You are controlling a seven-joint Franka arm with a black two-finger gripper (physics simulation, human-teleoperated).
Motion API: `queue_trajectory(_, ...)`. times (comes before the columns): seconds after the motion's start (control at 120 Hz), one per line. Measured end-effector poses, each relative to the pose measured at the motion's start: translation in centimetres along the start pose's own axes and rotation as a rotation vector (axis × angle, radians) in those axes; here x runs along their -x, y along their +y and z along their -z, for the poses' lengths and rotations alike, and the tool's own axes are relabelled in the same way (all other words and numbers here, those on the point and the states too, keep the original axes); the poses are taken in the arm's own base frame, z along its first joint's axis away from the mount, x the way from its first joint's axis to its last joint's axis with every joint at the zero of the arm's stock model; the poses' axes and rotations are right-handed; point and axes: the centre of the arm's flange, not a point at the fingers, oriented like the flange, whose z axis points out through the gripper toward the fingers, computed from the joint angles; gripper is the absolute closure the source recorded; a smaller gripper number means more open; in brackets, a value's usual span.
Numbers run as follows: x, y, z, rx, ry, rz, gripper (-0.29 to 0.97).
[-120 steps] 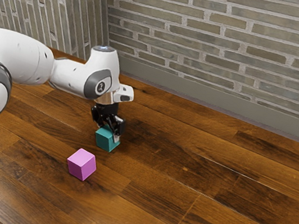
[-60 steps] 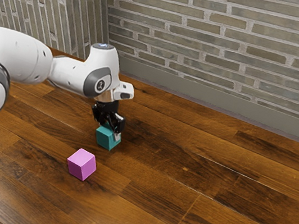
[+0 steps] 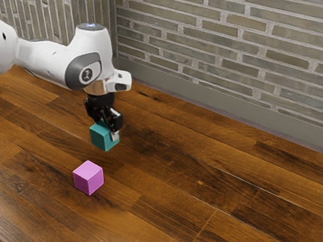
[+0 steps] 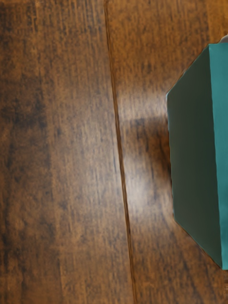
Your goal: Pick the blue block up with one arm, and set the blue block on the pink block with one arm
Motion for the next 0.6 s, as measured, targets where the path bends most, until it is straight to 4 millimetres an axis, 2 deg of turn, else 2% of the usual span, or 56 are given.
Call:
queue_trajectory(0.117,2.3,1.8,1.0,0.002,-0.003,-0.02,0.36)
queue_trajectory(0.217,4.0,2.9,1.1,0.003,-0.014,-0.031,0.36)
queue_trajectory(0.4,8.0,3.0,0.3,0.005,-0.041,-0.017,0.36)
queue_trajectory(0.6,9.9,2.8,-0.4,0.005,-0.052,0.0,0.36)
